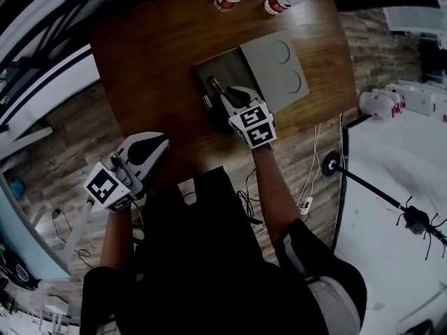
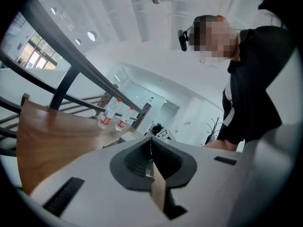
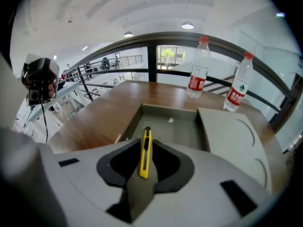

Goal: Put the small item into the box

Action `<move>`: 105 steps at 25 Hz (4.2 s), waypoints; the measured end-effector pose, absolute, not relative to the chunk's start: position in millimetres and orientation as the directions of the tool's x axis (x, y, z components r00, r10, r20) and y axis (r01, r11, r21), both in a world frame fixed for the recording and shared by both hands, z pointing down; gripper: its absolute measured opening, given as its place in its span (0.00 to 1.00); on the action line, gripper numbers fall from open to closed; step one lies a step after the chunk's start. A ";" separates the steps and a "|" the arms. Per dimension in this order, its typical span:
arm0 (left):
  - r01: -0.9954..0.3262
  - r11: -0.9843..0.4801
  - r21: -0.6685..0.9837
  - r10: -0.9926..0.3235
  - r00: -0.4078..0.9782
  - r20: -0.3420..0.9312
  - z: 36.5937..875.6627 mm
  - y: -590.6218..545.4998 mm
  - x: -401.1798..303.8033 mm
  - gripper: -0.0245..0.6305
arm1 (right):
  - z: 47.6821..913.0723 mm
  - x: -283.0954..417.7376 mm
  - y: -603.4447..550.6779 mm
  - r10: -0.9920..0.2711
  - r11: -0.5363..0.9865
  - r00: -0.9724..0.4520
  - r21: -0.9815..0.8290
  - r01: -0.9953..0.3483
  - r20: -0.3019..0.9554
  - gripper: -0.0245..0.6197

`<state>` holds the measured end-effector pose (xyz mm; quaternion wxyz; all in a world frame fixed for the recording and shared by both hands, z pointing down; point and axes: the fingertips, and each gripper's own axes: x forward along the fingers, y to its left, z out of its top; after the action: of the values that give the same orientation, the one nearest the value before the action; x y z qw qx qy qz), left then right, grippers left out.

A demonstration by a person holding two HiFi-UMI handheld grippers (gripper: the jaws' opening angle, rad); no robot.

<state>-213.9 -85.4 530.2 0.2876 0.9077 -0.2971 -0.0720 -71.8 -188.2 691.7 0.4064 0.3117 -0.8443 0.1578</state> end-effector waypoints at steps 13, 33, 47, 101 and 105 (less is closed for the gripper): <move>-0.649 -0.721 0.244 -0.675 0.737 -0.034 373.8 -76.3 -127.4 0.06 | 393.4 -60.1 -154.4 -0.334 0.912 -0.931 -0.202 -0.358 0.145 0.05; -0.712 -0.680 0.176 -0.730 0.632 -0.262 264.2 53.9 -98.4 0.06 | 274.8 -4.1 3.6 -0.081 0.995 -0.983 -0.066 -0.071 -0.165 0.05; -0.638 -0.707 0.305 -0.706 0.663 -0.250 319.1 219.2 -19.2 0.06 | 303.2 70.5 172.4 -0.103 0.991 -0.986 -0.103 -0.090 -0.129 0.05; -0.525 -0.761 0.381 -0.605 0.787 -0.123 361.2 306.6 277.2 0.06 | 392.6 328.5 265.8 -0.069 0.955 -0.996 -0.291 -0.048 -0.061 0.05; -0.530 -0.757 0.383 -0.610 0.783 -0.122 362.1 307.5 280.0 0.06 | 402.1 335.1 262.5 -0.093 0.951 -0.995 -0.301 -0.075 -0.045 0.05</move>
<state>280.0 307.5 362.1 0.1663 0.9294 -0.3067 -0.1204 335.1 262.5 402.1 -0.0295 0.0425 -0.9871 0.1512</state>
